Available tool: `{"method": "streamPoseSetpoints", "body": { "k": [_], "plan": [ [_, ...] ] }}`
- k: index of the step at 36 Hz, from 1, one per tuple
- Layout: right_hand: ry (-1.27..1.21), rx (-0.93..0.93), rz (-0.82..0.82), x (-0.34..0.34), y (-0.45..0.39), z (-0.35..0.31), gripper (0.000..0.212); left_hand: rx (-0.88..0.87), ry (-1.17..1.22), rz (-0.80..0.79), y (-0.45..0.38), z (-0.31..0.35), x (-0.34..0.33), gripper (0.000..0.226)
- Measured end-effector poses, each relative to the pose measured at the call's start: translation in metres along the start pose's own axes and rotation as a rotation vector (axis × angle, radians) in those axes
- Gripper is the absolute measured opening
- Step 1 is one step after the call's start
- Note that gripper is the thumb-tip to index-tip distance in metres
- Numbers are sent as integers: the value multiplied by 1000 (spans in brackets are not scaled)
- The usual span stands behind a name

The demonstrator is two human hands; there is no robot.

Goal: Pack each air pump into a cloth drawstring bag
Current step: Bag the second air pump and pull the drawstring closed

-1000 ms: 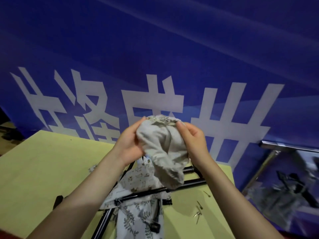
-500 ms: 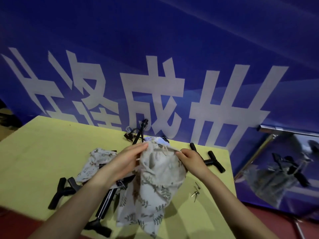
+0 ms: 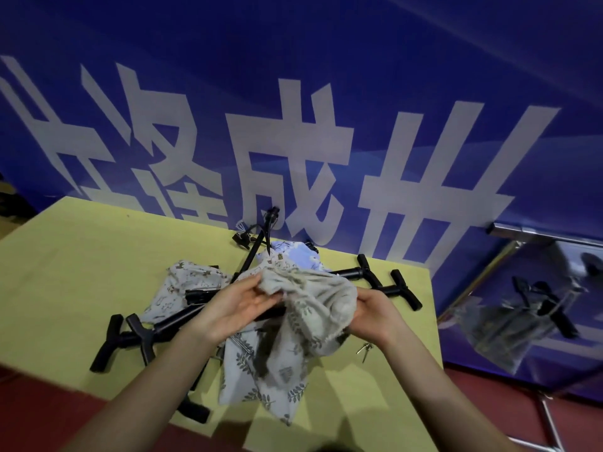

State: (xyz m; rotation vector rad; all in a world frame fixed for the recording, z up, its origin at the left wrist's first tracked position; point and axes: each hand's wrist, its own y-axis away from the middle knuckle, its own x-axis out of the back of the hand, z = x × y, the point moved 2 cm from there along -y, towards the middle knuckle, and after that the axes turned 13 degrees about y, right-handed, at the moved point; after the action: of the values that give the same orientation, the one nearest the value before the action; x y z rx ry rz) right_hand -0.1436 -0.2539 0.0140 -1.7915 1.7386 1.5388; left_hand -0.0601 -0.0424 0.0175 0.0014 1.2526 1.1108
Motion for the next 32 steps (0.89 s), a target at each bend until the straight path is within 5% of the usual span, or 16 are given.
{"method": "streamPoseSetpoints", "body": {
  "k": [3, 9, 13, 17, 22, 26, 28, 32],
  "plan": [
    [-112, -79, 101, 12, -7, 0, 39, -31, 33, -15, -4, -1, -3, 59],
    [221, -5, 11, 18, -6, 3, 78, -13, 144, -191, -3, -2, -13, 93],
    [353, 40, 95, 28, -6, 1, 81, 101, 58, -215, 5, -7, -30, 53],
    [259, 71, 158, 33, -1, -4, 46, 92, -313, -77, -3, -3, -17, 43],
    [115, 70, 131, 37, 1, -3, 33, -119, -999, -71, -14, -7, 8, 86],
    [62, 38, 26, 34, -4, 4, 49, -208, -1332, -186, -17, -22, -8, 67],
    [76, 34, 22, 32, -5, 6, 41, -176, -1426, -232, -20, -31, -17, 52],
    [111, 69, 114, 36, -6, 3, 42, -92, -1409, -225, -28, -40, -22, 30]
  ]
}}
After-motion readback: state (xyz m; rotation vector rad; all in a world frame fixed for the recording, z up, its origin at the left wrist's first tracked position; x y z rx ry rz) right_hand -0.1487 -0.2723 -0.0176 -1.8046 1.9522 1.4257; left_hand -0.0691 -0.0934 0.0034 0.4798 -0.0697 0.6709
